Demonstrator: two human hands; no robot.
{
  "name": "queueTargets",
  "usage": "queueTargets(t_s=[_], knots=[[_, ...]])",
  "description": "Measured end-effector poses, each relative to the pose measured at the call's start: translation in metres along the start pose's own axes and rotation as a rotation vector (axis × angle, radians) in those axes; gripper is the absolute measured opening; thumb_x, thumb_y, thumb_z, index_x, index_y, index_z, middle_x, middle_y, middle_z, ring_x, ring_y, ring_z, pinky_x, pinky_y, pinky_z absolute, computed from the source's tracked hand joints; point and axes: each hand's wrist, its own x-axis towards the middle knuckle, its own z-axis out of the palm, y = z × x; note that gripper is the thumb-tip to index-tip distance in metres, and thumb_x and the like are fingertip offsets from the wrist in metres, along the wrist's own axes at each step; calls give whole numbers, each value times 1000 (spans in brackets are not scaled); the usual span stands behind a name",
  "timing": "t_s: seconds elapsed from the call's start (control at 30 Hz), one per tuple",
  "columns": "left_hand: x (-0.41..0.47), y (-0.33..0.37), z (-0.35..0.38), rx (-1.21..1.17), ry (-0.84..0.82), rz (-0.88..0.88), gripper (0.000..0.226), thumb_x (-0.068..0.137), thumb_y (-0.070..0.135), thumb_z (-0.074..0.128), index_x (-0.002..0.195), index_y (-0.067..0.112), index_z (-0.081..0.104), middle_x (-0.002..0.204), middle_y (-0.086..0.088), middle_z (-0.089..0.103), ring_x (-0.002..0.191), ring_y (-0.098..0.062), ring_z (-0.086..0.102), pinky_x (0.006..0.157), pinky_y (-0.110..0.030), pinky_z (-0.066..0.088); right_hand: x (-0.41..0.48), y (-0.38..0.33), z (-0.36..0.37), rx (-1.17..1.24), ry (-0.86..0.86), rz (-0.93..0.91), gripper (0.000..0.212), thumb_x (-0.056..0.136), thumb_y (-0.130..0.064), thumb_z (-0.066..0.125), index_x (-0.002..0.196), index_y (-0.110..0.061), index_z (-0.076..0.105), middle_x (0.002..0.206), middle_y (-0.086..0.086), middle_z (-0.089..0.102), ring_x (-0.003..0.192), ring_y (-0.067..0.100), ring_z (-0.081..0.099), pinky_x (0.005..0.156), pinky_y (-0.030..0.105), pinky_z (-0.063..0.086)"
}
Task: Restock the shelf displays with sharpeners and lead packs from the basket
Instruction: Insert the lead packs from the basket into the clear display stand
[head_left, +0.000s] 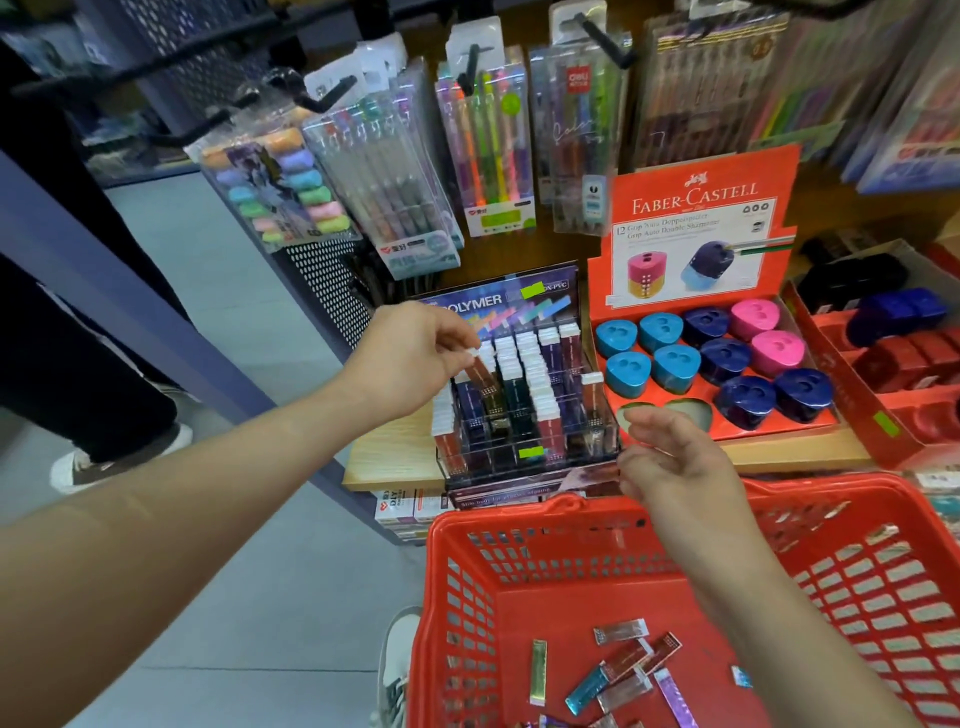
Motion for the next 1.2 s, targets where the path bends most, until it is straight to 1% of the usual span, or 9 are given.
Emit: queueTargets(t_s=[0.13, 0.33, 0.5, 0.63, 0.73, 0.83, 0.9, 1.07, 1.2], knots=[[1, 1, 12, 132, -42, 81, 16, 85, 18, 71, 101, 16, 74, 90, 2, 73, 78, -5, 61, 84, -22, 49, 5, 7, 0, -76, -59, -9, 35, 90, 3, 56, 108, -26, 61, 118, 1, 60, 108, 17, 60, 97, 43, 49], [2, 1, 30, 382, -117, 247, 19, 93, 22, 58, 107, 16, 69, 101, -3, 67, 96, -20, 60, 84, -34, 48, 8, 11, -4, -84, -107, -4, 38, 91, 5, 55, 117, -22, 58, 126, 5, 59, 106, 11, 61, 87, 28, 46], [6, 0, 35, 521, -106, 296, 18, 93, 23, 56, 108, 17, 65, 105, -3, 63, 105, -24, 56, 82, -33, 43, 5, 8, -11, -75, -112, 31, 37, 92, 6, 55, 116, -22, 57, 119, 3, 61, 91, 4, 61, 90, 38, 50], [2, 13, 21, 453, -40, 236, 17, 88, 20, 62, 104, 16, 63, 102, -3, 63, 97, -24, 59, 80, -35, 47, -2, -2, -36, -107, -165, 66, 32, 91, 9, 53, 103, -20, 60, 97, 8, 66, 73, 19, 61, 61, 23, 50], [-12, 45, 0, 410, -30, 258, 8, 86, 20, 59, 91, 19, 64, 84, 2, 65, 83, -23, 61, 74, -35, 50, -1, -4, -68, -336, -261, 67, 29, 91, 10, 51, 92, -17, 61, 84, 15, 68, 64, 21, 60, 52, 18, 46], [-40, 85, -1, 427, -165, 295, 6, 83, 24, 57, 80, 25, 62, 78, 6, 66, 81, -20, 62, 66, -29, 46, 2, 6, -96, -615, -366, 96, 19, 89, 5, 57, 89, -14, 62, 67, 10, 64, 54, 16, 58, 52, 24, 42], [-61, 97, 21, 460, -312, 300, 12, 84, 29, 55, 82, 24, 66, 85, 5, 69, 85, -17, 62, 60, -26, 42, 0, 20, -112, -834, -445, 107, 15, 87, 1, 59, 90, -12, 65, 57, -1, 59, 43, 1, 55, 46, 13, 39], [-128, 74, 137, 481, -808, 238, 28, 85, 37, 55, 94, 16, 72, 96, -6, 72, 96, -27, 66, 79, -33, 53, -23, 85, -151, -1109, -534, 339, 19, 87, -3, 55, 101, -2, 69, 51, -2, 55, 38, 7, 51, 37, 14, 37], [-191, 39, 222, 504, -1045, 178, 34, 89, 42, 57, 105, 13, 65, 104, -12, 67, 100, -31, 64, 75, -34, 50, -46, 153, -170, -1141, -583, 548, 26, 88, -7, 56, 108, 3, 67, 87, 24, 71, 63, 23, 58, 49, 23, 40]])
